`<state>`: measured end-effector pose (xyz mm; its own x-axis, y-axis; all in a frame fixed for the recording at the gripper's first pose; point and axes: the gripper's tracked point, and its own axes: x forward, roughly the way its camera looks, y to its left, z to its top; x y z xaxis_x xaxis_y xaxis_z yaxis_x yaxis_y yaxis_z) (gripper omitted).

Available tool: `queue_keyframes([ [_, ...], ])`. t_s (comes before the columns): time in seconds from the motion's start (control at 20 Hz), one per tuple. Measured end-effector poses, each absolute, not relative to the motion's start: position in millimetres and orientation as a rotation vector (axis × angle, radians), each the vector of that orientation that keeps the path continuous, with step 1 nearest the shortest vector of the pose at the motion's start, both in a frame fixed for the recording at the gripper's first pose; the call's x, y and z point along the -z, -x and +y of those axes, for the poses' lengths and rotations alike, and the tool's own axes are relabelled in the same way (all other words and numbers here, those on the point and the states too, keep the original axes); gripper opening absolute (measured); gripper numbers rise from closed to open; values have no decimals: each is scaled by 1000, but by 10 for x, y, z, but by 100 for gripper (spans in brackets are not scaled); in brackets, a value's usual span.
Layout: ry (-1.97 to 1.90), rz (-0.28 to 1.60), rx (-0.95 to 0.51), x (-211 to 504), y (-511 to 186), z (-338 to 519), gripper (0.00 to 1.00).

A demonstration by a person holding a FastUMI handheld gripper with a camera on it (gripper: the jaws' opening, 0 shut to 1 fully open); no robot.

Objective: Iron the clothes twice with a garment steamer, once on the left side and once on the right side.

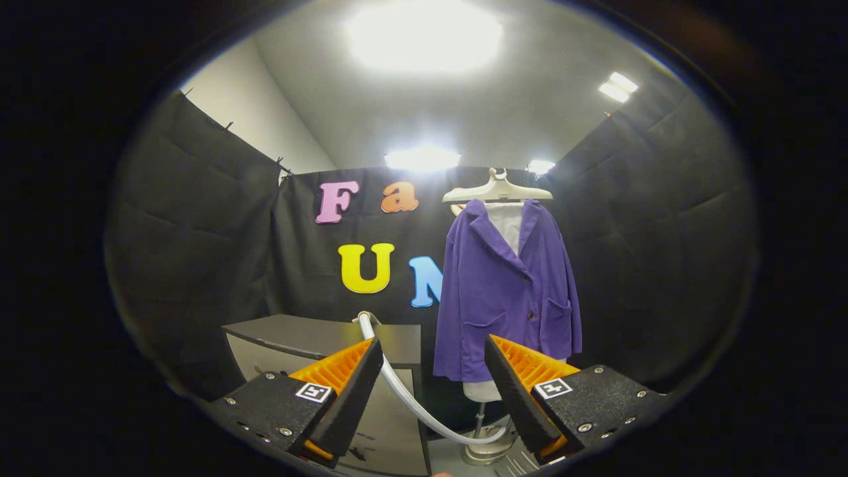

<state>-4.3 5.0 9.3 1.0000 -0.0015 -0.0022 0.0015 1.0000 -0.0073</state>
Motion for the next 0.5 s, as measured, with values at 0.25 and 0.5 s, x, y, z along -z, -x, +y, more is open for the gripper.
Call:
queue_keyframes([
  [0.25, 6, -10, -20, -353, -133, 116, 95],
  [0.5, -15, -5, -85, -665, -572, 275, 95],
])
